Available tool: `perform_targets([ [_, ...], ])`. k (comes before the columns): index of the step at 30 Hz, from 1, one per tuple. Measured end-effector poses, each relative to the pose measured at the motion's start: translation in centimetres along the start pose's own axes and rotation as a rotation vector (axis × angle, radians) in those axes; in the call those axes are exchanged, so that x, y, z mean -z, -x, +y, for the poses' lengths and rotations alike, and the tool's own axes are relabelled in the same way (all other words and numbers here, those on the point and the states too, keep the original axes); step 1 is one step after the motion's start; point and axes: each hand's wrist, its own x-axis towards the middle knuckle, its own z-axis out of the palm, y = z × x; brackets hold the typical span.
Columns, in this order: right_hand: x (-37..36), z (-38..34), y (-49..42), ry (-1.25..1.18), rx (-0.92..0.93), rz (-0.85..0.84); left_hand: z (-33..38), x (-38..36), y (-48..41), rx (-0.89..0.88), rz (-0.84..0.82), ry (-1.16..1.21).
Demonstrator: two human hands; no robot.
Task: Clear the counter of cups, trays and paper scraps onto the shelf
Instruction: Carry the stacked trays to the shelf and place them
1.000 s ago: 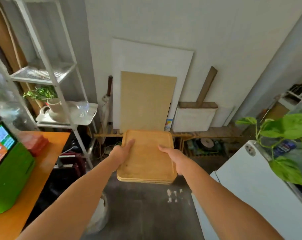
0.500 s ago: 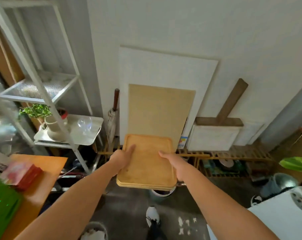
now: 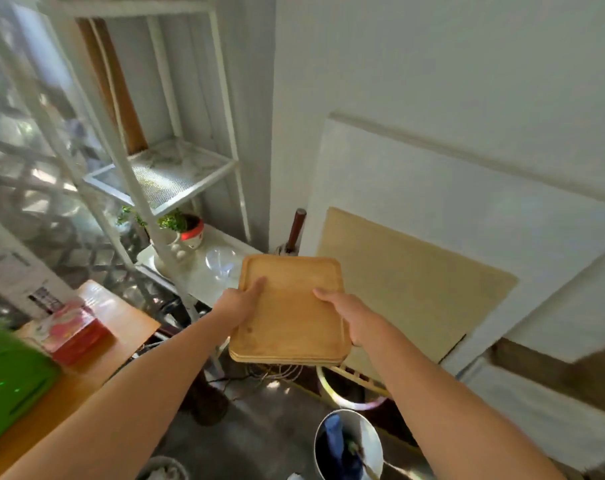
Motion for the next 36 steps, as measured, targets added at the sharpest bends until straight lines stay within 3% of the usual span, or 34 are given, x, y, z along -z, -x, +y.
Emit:
perform_targets([
  [7,-3.5,-8.3,-5.7,0.067,0.072,-0.185,3.0,4.5,-4.6,0.005,0.161,0.096],
  [18,-9.4,-23.8,-12.7,0.235,0.206,-0.238,10.8,11.8,-13.2,-0.017,0.276,0.342],
  [24,-12.4,-32.5,-17.4,0.391,0.238,-0.315,14.3,13.5,-18.0,0.091,0.364,0.489],
  [36,-20.6,-40.4,-23.0,0.555,0.249,-0.421,15.9,19.5,-24.7,0.174,0.517,0.665],
])
